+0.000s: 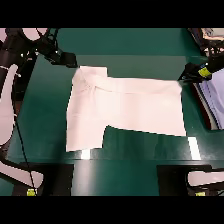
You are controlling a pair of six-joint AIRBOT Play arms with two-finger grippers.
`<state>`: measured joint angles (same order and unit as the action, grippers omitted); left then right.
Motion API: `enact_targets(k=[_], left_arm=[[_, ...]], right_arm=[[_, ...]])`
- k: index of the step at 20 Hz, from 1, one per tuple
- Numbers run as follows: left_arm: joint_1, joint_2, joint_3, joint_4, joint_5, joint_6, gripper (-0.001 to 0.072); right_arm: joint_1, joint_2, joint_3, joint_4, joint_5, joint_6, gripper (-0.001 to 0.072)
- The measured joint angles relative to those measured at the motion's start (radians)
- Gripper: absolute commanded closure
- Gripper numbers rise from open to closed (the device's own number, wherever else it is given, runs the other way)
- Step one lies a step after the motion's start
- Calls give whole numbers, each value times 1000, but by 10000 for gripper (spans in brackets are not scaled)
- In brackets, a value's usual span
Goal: Fold the shirts.
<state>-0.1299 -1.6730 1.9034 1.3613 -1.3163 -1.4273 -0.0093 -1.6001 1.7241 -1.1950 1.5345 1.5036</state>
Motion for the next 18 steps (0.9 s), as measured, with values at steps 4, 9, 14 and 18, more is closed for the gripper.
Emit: enact_targets(k=[4, 9, 14, 18], left_arm=[[47, 43, -27, 36, -95, -6, 173], [185, 218, -350, -8, -82, -11, 173], [298, 356, -788, -169, 74, 41, 174], [323, 373, -1011, -346, 216, 134, 174]], right_arm=[[-30, 1, -9, 85, 37, -69, 364], [-92, 166, -248, 178, 46, -122, 365], [-104, 335, -463, 200, -26, -138, 366], [-84, 409, -546, 207, -63, -142, 366]])
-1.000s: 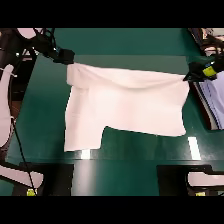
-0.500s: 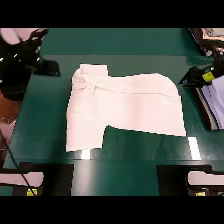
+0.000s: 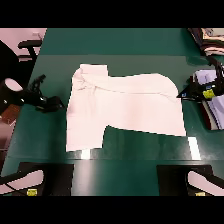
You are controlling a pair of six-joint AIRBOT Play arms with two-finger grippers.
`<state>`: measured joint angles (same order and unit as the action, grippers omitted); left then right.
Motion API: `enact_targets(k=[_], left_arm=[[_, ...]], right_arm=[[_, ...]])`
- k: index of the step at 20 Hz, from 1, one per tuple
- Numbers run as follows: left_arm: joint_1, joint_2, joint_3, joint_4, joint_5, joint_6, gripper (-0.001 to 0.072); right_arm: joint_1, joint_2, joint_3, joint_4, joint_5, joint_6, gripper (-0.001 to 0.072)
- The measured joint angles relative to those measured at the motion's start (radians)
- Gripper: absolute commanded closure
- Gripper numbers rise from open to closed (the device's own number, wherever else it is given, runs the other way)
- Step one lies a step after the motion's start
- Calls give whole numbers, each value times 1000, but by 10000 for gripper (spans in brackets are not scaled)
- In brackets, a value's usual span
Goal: Fold the shirts.
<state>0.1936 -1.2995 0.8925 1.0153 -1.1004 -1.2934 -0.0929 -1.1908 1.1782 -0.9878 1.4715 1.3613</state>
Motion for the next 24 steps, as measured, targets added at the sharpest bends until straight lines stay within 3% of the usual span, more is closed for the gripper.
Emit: enact_targets(k=[4, 6, 7, 9, 13, 14, 15, 16, 22, 24], left_arm=[[6, -12, -92, -112, 64, 52, 176], [-9, -16, -110, -135, 79, 64, 410], [-27, -19, -116, -139, 87, 67, 414], [-70, -21, -121, -152, 98, 73, 671], [-113, -8, -88, -159, 88, 77, 673], [-117, 5, -75, -159, 80, 77, 673], [-120, 20, -61, -159, 77, 77, 673], [-122, 37, -48, -159, 75, 79, 673], [-128, 100, -8, -159, 60, 81, 673], [-128, 105, -5, -159, 59, 82, 673]], right_arm=[[16, 27, -23, 2, -8, -2, 366], [18, 32, -27, 2, -10, -2, 366], [14, 34, -28, 2, -10, -2, 366], [-7, 36, -30, 0, -8, -2, 366], [-114, 42, -45, -70, 47, -2, 364], [-153, 47, -66, -97, 62, -2, 315], [-200, 54, -100, -120, 68, -1, 220], [-247, 59, -141, -135, 68, -1, 205], [-472, 9, -439, -160, 15, 1, 214], [-477, -20, -500, -125, -31, -12, 284]])
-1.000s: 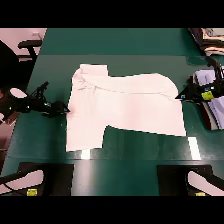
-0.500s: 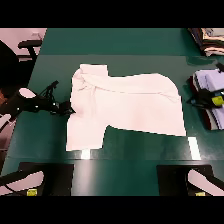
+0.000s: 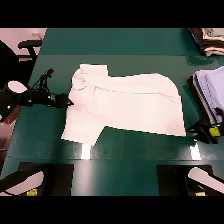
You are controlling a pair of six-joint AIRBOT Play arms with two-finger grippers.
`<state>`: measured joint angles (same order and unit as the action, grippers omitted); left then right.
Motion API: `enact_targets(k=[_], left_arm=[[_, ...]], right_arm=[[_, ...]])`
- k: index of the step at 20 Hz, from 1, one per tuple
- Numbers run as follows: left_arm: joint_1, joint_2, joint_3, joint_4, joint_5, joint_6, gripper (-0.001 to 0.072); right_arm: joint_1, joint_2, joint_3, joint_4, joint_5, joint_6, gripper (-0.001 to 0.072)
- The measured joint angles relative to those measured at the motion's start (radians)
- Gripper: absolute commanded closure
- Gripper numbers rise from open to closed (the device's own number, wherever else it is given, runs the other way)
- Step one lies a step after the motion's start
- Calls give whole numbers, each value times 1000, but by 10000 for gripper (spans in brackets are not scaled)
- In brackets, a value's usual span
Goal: Fold the shirts.
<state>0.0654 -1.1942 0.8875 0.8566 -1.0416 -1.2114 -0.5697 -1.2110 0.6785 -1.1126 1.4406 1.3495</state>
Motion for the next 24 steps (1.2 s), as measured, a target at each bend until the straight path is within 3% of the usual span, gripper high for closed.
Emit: enact_targets(k=[3, 5, 7, 14, 19, 24], left_arm=[[0, 4, 2, -1, -1, 0, 672], [0, 5, 3, -2, -1, 0, 673], [0, 6, 4, -2, -2, -2, 674], [0, 155, 135, 24, -73, -34, 673], [0, 346, 510, 72, -111, -44, 674], [0, 411, 966, 126, -85, -100, 674]], right_arm=[[54, -37, -42, 91, -60, -13, 293], [111, -56, -37, 121, -117, -19, 531], [179, -76, -10, 129, -166, -24, 695], [379, 26, 265, 142, -173, -27, 696], [400, 211, 676, 149, -139, -24, 696], [310, 333, 1083, 147, -91, 20, 697]])
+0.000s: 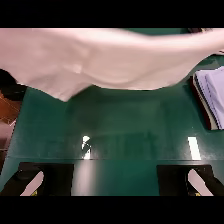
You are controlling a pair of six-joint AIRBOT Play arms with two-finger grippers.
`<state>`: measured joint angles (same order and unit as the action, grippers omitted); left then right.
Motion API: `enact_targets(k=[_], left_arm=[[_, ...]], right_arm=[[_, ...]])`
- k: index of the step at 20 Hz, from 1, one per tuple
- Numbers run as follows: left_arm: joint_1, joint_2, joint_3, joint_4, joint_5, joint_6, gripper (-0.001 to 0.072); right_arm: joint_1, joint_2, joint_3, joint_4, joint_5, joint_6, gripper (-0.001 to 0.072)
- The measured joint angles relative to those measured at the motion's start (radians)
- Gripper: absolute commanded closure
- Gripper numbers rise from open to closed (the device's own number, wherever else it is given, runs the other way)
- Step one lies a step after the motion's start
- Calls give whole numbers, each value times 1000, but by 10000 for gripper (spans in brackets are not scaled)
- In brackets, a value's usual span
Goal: Fold the shirts.
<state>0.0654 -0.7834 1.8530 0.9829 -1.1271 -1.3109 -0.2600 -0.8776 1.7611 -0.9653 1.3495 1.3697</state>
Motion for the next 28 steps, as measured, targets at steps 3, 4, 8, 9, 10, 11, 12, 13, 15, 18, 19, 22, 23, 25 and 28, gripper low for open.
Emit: enact_targets(k=[3, 4, 8, 9, 10, 11, 12, 13, 15, 18, 19, 22, 23, 25, 28], left_arm=[[0, 12, 169, 38, 53, -39, 674], [0, 12, 198, 51, 69, -46, 674], [0, -29, 202, 147, 35, -87, 673], [-2, -49, 169, 161, 16, -98, 673], [-2, -74, 131, 170, -6, -106, 673], [-2, -108, 84, 175, -32, -112, 672], [-2, -145, 36, 174, -56, -117, 672], [-2, -184, -8, 167, -77, -120, 672], [-2, -280, -94, 149, -110, -124, 672], [-1, -455, -169, 132, -131, -124, 673], [-1, -524, -184, 131, -133, -124, 672], [-1, -705, -205, 109, -85, -108, 672], [-1, -750, -208, 104, -60, -93, 672], [-2, -824, -212, 81, 8, -71, 672], [-1, -875, -209, 77, 91, -54, 672]], right_arm=[[-90, 10, 190, -2, 68, 36, 698], [-116, 6, 237, -2, 94, 50, 698], [-167, -47, 312, 2, 182, 100, 698], [-166, -65, 293, 1, 198, 108, 698], [-153, -85, 266, -6, 214, 113, 698], [-127, -114, 230, -21, 227, 118, 698], [-94, -148, 194, -48, 237, 121, 698], [-55, -187, 158, -90, 246, 125, 698], [36, -294, 79, -197, 262, 130, 698], [129, -484, 13, -294, 270, 135, 698], [145, -551, 10, -311, 270, 137, 698], [173, -764, 65, -341, 269, 140, 698], [180, -827, 101, -344, 263, 140, 698], [185, -928, 177, -349, 241, 140, 698], [188, -1000, 248, -316, 193, 141, 698]])
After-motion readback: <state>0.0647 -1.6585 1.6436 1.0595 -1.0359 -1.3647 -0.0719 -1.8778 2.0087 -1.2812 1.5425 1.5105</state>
